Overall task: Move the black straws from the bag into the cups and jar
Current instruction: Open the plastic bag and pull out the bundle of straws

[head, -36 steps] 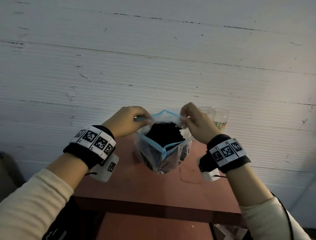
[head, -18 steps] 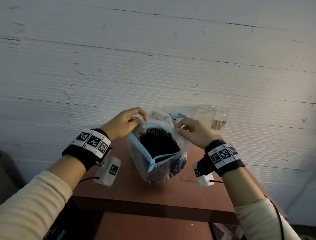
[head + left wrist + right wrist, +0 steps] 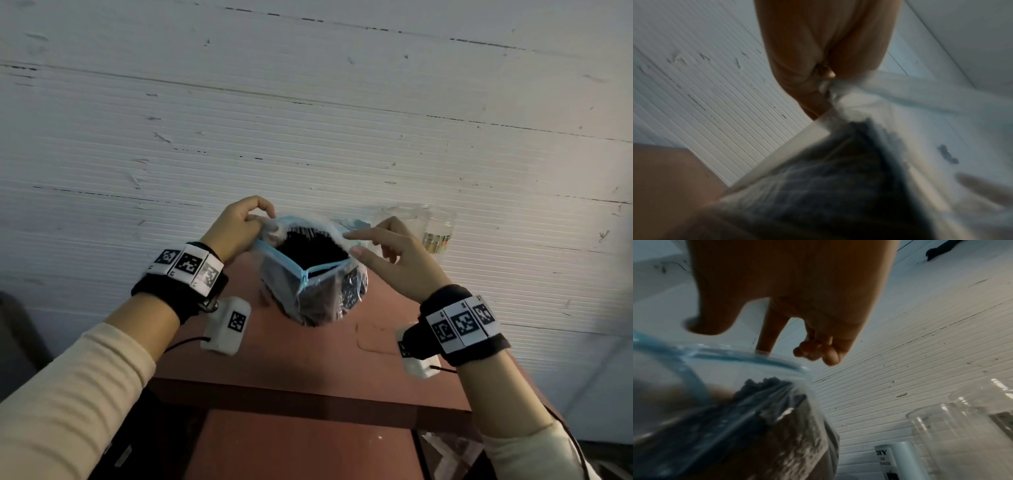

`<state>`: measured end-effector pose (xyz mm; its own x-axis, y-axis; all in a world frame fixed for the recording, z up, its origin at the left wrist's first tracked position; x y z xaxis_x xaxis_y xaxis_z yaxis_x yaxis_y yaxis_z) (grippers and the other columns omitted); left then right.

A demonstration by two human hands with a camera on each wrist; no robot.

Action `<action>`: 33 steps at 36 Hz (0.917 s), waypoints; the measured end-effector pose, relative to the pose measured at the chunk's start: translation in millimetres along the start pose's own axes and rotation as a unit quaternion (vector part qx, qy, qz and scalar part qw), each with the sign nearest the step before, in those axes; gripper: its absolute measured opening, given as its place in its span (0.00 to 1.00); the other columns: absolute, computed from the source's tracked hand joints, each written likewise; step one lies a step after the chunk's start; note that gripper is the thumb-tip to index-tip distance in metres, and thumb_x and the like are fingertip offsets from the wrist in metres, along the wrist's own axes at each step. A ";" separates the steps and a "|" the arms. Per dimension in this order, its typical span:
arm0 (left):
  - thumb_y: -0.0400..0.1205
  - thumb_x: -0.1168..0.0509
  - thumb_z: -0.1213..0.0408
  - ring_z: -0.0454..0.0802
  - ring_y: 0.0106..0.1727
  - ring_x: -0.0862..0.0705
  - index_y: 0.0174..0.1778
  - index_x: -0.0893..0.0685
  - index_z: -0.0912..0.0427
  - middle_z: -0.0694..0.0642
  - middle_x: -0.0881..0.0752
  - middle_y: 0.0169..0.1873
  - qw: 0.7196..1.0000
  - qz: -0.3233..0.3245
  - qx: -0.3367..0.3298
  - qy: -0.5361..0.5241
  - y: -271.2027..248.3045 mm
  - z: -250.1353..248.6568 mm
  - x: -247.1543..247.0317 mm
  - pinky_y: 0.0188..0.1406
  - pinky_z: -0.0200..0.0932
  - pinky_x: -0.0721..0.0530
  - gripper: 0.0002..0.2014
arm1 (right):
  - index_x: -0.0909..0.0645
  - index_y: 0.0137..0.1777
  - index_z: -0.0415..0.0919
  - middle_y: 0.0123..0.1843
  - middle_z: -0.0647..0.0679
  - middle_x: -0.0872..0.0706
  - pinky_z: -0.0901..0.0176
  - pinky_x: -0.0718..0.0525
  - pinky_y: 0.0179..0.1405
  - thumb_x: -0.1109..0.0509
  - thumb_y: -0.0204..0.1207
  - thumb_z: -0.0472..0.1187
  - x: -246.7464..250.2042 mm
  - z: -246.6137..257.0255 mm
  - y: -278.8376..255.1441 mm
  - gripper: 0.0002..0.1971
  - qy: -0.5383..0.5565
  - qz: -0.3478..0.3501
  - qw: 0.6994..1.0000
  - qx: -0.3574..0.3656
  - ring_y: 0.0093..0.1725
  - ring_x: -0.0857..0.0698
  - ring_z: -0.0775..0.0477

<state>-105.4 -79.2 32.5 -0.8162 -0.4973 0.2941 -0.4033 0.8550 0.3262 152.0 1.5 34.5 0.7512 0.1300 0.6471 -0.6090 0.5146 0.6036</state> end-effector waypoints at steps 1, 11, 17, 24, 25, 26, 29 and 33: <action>0.82 0.40 0.77 0.60 0.37 0.19 0.41 0.18 0.52 0.66 0.12 0.38 1.000 -0.011 0.011 -0.006 1.2 -0.2 -0.4 0.25 0.39 0.27 0.15 | 0.17 0.63 0.62 0.46 0.51 0.29 0.72 0.27 0.40 0.31 0.70 0.62 0.6 3.9 -2.7 0.21 0.008 0.025 1.000 -0.005 0.35 0.30 0.59; 0.83 0.43 0.76 0.54 0.37 0.15 0.50 0.10 0.59 0.61 0.11 0.44 0.996 -0.079 0.036 -0.004 2.8 -1.5 -11.6 0.39 0.43 0.14 0.16 | 0.29 0.71 0.55 0.58 0.51 0.32 0.63 0.24 0.50 0.15 0.58 0.52 -29.5 2.4 -10.1 0.41 -0.112 0.112 0.987 -0.019 0.52 0.25 0.52; 0.83 0.47 0.74 0.36 0.39 0.22 0.67 0.16 0.56 0.51 0.17 0.67 0.998 -0.048 0.025 0.044 -6.6 -3.6 -10.0 0.36 0.26 0.26 0.22 | 0.27 0.56 0.42 0.52 0.50 0.31 0.55 0.21 0.40 0.19 0.65 0.51 -40.4 -9.5 -1.1 0.26 -0.173 0.089 0.980 -0.040 0.40 0.24 0.47; 0.81 0.38 0.49 0.54 0.80 0.33 0.77 0.34 0.28 0.56 0.37 0.82 0.986 0.019 0.108 0.122 -15.7 6.6 -4.9 0.79 0.51 0.34 0.27 | 0.35 0.48 0.46 0.41 0.46 0.22 0.51 0.21 0.36 0.35 0.80 0.47 -51.4 -18.2 6.4 0.10 -0.168 0.079 0.979 -0.086 0.37 0.21 0.41; 0.80 0.39 0.47 0.56 0.80 0.34 0.77 0.35 0.26 0.56 0.35 0.81 0.984 0.024 0.120 0.132 -16.6 8.3 -4.4 0.79 0.53 0.34 0.28 | 0.36 0.47 0.47 0.41 0.44 0.19 0.48 0.18 0.38 0.38 0.81 0.46 -53.4 -18.3 6.1 0.08 -0.163 0.097 0.978 -0.084 0.37 0.19 0.40; 0.80 0.40 0.47 0.54 0.77 0.30 0.78 0.37 0.26 0.53 0.30 0.78 0.984 0.035 0.121 0.127 -17.5 10.0 -4.9 0.76 0.52 0.31 0.29 | 0.35 0.48 0.47 0.41 0.43 0.17 0.46 0.16 0.40 0.40 0.82 0.45 -55.5 -18.3 5.4 0.06 -0.155 0.117 0.977 -0.083 0.36 0.17 0.39; 0.85 0.43 0.60 0.37 0.40 0.27 0.81 0.39 0.33 0.43 0.22 0.52 0.988 0.054 0.098 0.104 -20.6 9.5 -8.7 0.41 0.37 0.27 0.29 | 0.31 0.56 0.47 0.42 0.39 0.14 0.43 0.12 0.37 0.45 0.84 0.42 -57.1 -14.7 3.4 0.04 -0.133 0.168 0.971 -0.102 0.31 0.12 0.40; 0.83 0.45 0.74 0.40 0.33 0.25 0.81 0.36 0.39 0.54 0.28 0.75 0.994 0.037 0.059 0.079 -20.3 4.7 -12.7 0.34 0.38 0.27 0.33 | 0.29 0.66 0.43 0.54 0.34 0.15 0.51 0.13 0.31 0.45 0.86 0.38 -56.6 -15.2 0.3 0.11 -0.106 0.182 0.968 -0.138 0.37 0.11 0.40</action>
<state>-88.9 -89.5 18.0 -0.7737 -0.4421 0.4538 -0.3984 0.8964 0.1941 113.2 7.1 -9.1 0.4128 0.1842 0.8920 -0.7109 0.6773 0.1891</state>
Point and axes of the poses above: each hand's wrist, its own y-axis towards the middle knuckle, its own x-axis out of the back of the hand, z = x × y, the point moved 2 cm from there along y, towards the middle knuckle
